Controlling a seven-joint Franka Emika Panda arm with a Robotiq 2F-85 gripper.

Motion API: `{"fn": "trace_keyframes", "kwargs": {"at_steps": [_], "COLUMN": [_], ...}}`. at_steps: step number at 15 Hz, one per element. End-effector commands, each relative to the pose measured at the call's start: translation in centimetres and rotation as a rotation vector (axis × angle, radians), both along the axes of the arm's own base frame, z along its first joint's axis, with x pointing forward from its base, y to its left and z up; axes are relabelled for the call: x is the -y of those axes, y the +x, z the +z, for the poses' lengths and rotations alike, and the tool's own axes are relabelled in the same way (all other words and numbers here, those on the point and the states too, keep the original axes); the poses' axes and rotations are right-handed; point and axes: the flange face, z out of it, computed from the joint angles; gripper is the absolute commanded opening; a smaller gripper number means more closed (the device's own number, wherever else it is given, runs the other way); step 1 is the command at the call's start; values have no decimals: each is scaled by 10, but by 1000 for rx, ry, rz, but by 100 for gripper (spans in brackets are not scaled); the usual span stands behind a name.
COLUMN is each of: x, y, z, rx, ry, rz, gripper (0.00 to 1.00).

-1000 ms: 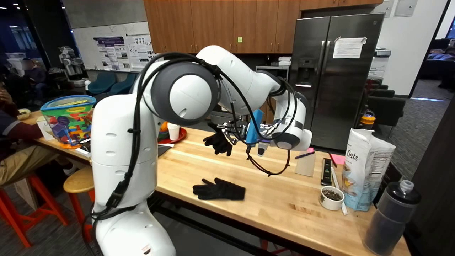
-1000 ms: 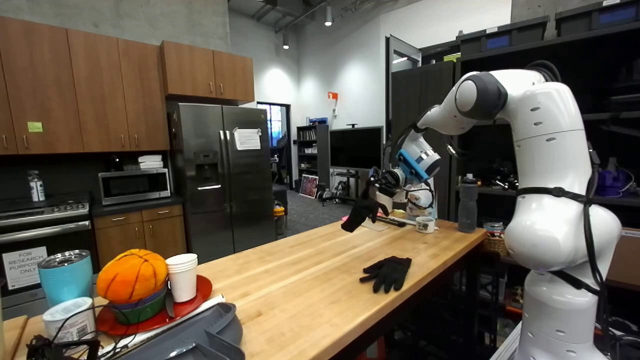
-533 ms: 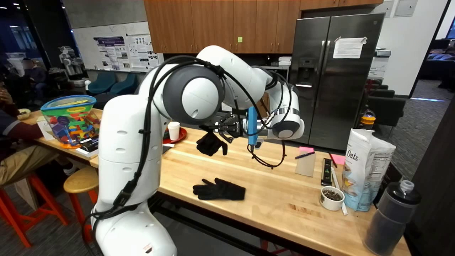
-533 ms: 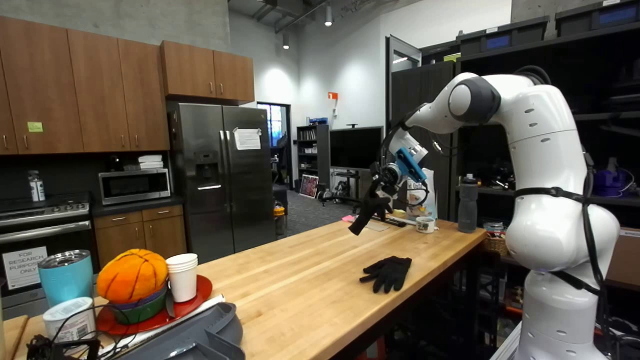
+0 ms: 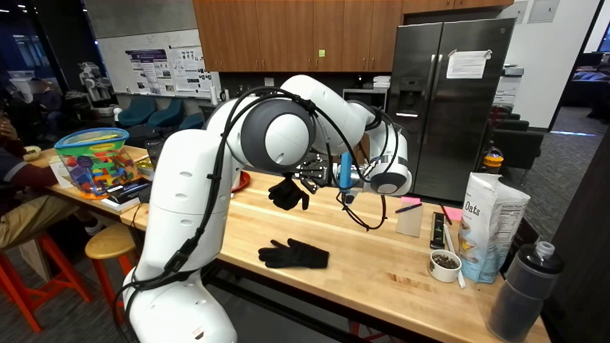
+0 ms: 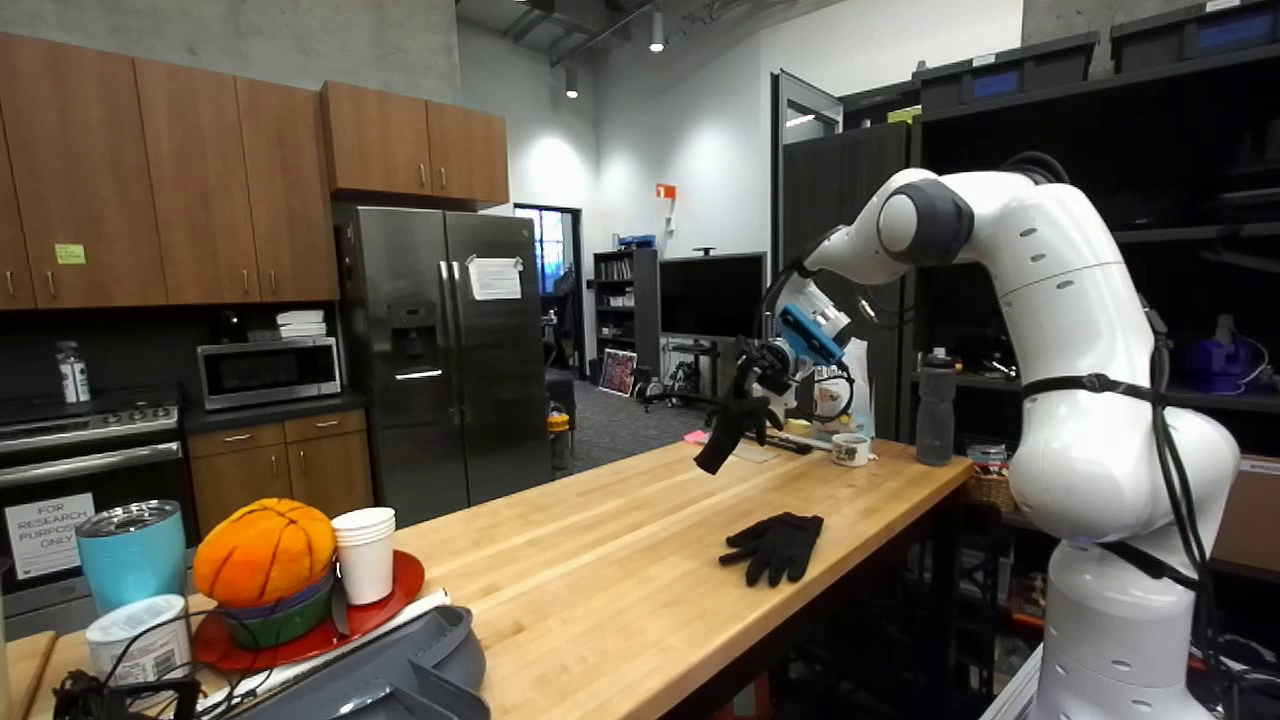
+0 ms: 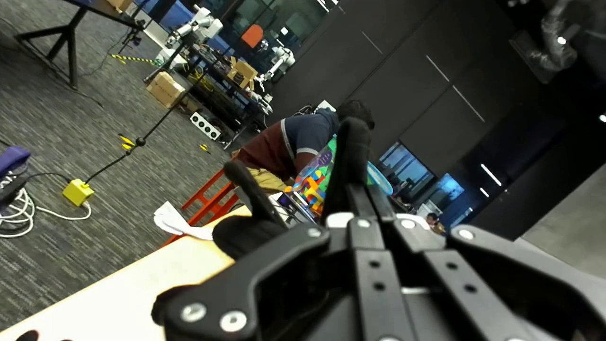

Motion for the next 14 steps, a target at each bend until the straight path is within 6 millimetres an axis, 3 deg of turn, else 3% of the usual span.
{"fn": "trace_keyframes", "kwargs": {"at_steps": [1,5,9,14], "x": [16,21,11,12], "y": [10,18,32,46], "z": [8,19,26,15], "rx": [-33,20,93,156], "ry": [-157,-322,-510,-766], "rz": [-104,-223,-319,-448], "gripper": [1,1,1,1]}}
